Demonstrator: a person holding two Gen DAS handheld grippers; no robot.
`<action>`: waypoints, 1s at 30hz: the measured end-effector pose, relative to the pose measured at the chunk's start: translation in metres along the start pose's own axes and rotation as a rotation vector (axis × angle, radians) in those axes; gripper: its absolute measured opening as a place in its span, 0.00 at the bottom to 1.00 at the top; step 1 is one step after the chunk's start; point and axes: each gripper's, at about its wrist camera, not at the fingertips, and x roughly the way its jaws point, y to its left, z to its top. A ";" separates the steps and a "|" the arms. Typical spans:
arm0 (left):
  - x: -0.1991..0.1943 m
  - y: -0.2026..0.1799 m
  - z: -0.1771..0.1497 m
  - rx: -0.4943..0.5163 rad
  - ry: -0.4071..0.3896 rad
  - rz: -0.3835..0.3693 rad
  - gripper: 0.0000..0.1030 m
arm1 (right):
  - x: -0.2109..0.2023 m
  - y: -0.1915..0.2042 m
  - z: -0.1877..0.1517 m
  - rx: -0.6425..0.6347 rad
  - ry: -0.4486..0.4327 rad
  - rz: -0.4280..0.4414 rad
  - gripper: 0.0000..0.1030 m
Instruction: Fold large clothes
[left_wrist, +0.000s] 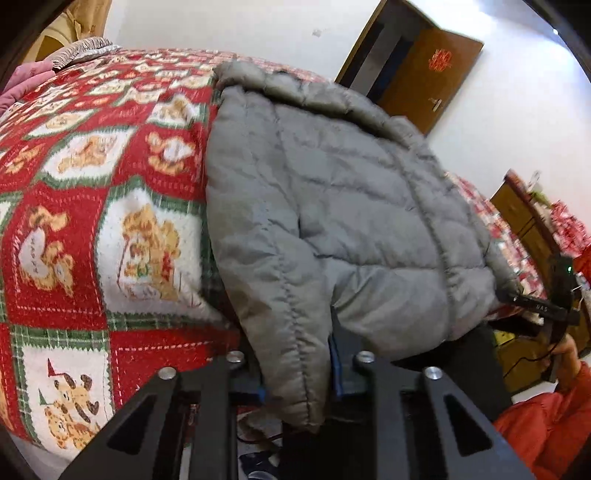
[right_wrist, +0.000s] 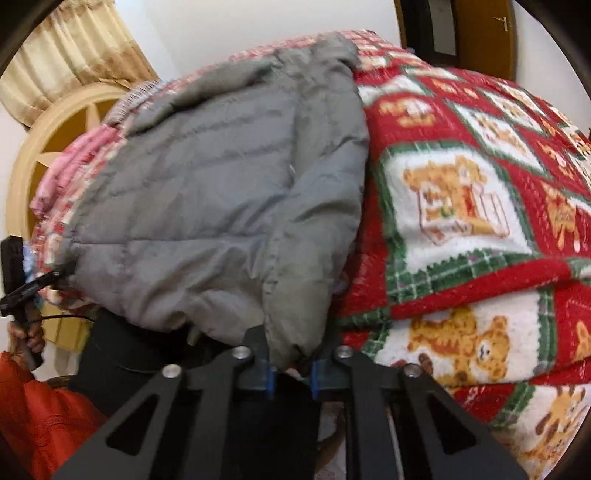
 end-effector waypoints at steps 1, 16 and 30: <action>-0.006 -0.001 0.002 -0.013 -0.023 -0.021 0.21 | -0.008 0.001 0.000 -0.007 -0.024 0.017 0.13; -0.141 -0.051 0.046 0.040 -0.428 -0.364 0.17 | -0.158 0.009 0.010 0.104 -0.386 0.229 0.12; -0.116 -0.031 0.189 -0.108 -0.444 -0.230 0.18 | -0.170 0.022 0.179 0.012 -0.582 0.221 0.12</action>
